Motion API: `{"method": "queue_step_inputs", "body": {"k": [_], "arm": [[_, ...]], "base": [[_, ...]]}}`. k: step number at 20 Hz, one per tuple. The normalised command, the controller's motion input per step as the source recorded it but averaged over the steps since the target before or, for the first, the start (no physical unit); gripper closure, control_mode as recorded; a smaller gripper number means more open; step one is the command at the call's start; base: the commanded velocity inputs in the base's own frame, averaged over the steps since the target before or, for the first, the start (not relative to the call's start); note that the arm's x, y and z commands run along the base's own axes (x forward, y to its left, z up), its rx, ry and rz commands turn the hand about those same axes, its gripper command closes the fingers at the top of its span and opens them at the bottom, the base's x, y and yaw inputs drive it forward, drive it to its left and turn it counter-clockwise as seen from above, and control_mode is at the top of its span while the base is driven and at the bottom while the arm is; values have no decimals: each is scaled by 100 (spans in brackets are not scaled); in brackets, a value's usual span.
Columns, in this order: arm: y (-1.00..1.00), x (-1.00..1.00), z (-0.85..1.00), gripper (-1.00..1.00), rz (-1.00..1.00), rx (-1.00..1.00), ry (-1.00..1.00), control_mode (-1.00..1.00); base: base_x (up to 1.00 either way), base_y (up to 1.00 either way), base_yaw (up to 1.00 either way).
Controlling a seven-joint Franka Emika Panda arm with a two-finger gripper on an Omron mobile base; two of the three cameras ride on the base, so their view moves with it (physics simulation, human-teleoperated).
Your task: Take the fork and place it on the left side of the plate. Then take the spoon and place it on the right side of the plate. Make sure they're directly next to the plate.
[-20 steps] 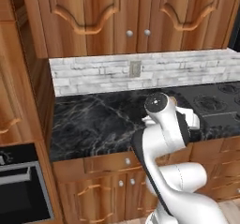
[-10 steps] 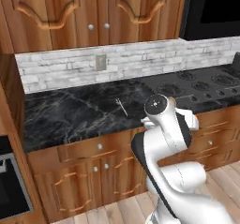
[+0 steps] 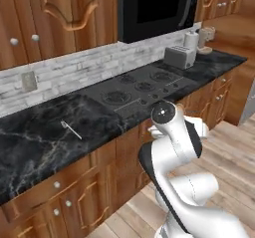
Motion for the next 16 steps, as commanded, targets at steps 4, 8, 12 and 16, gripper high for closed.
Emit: {"method": "queue_step_inputs", "body": {"k": [4, 8, 12, 16], "arm": [[0, 0, 0, 100, 0, 0, 0, 100], [0, 0, 0, 100, 0, 0, 0, 100], [0, 0, 0, 100, 0, 0, 0, 100], [0, 0, 0, 100, 0, 0, 0, 100]], "base": [[0, -34, -72], [0, -26, -63], [13, -25, -43], [49, -18, -29]]}}
